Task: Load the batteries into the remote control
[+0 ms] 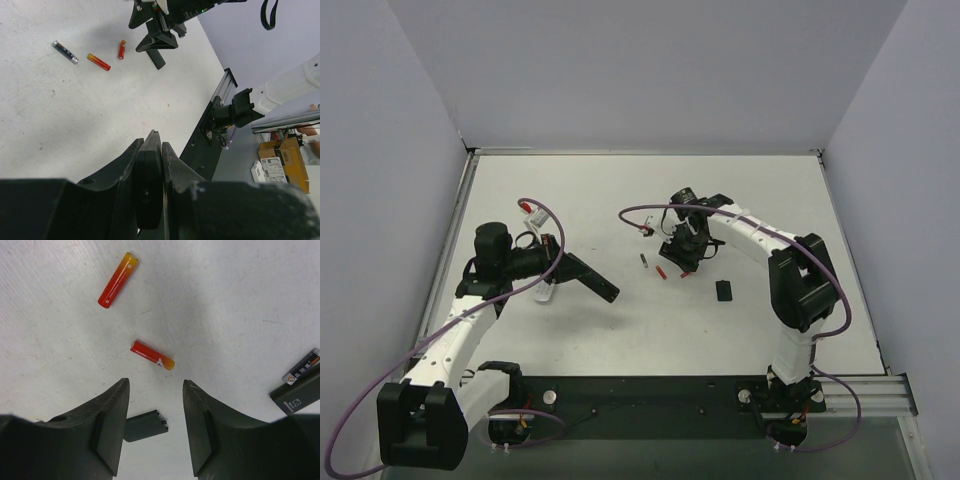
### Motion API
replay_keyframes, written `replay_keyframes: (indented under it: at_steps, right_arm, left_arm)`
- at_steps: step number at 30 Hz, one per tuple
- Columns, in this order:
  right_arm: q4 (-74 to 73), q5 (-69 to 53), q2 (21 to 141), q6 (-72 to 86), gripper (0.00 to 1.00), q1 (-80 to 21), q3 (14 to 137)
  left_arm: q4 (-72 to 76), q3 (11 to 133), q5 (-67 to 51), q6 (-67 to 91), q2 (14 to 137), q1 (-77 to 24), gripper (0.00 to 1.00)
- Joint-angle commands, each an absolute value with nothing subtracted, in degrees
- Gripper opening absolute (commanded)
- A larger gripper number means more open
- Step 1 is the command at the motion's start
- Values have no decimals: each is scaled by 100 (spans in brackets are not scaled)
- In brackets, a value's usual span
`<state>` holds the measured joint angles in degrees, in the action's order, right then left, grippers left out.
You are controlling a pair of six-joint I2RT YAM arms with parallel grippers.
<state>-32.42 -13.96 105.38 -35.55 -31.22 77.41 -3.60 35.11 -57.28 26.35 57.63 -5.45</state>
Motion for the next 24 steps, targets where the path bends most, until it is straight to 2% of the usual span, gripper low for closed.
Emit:
replay_keyframes:
  at_steps: [1, 15, 24]
  right_arm:
    - [-3850, -1424, 10801, -4683, 43, -3155, 7972]
    - [-3946, -1310, 11610, -4887, 40, -3305, 8341]
    - [-3955, -1257, 11690, -4747, 20, -3322, 8253]
  left_arm:
    - [-158, 3516, -5853, 2575, 5634, -519, 0]
    - [-184, 3516, -5836, 2549, 5704, -518, 0]
    - [-185, 3498, -5827, 2558, 5774, -510, 0]
